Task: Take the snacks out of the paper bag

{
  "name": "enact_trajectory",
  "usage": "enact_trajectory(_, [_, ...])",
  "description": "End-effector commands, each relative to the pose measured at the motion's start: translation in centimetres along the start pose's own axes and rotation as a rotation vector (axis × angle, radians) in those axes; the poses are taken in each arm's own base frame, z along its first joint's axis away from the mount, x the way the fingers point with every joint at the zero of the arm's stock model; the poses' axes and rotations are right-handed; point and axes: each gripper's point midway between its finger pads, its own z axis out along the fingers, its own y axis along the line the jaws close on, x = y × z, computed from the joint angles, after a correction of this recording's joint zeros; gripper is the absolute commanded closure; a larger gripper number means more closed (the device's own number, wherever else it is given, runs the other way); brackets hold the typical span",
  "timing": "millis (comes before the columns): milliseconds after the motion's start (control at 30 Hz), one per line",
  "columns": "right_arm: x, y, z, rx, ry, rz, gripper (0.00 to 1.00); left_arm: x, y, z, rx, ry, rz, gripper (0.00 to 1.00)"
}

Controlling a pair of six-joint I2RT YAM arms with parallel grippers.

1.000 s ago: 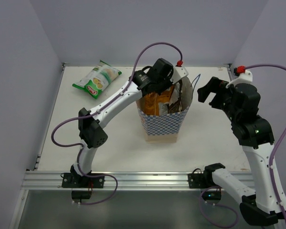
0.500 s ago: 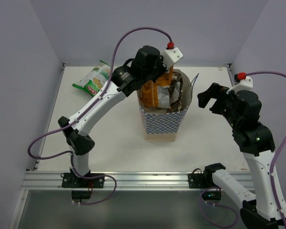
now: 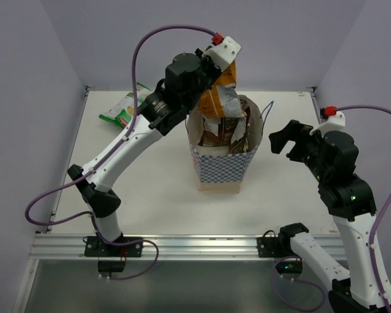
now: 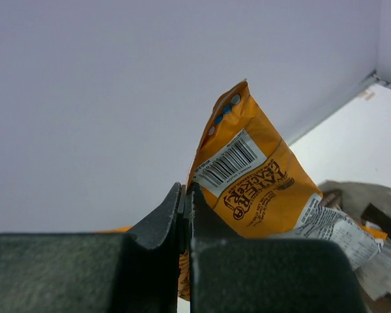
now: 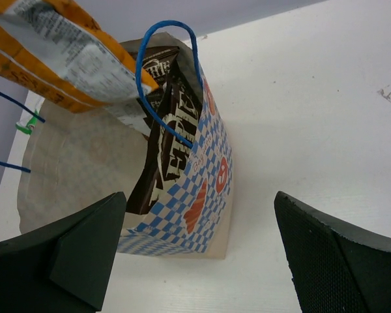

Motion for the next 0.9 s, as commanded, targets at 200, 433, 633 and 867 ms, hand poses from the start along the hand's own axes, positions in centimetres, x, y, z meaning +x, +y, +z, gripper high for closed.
enact_trajectory(200, [0.0,0.2,-0.6,-0.034,-0.029,-0.001,0.01,-11.1,13.7,-4.2,-0.404,-0.379,-0.186,1.00])
enact_trajectory(433, [0.6,0.3,-0.7,-0.049,-0.017,-0.021,0.01,-7.4,20.5,-5.1,-0.590,-0.327,-0.324,1.00])
enact_trajectory(633, [1.1,0.3,-0.5,-0.061,-0.003,-0.044,0.01,2.6,23.0,-4.1,-0.655,-0.035,-0.355,1.00])
enact_trajectory(867, [1.7,0.3,0.0,-0.068,0.018,-0.052,0.01,12.4,21.2,-3.8,-0.597,0.237,-0.460,1.00])
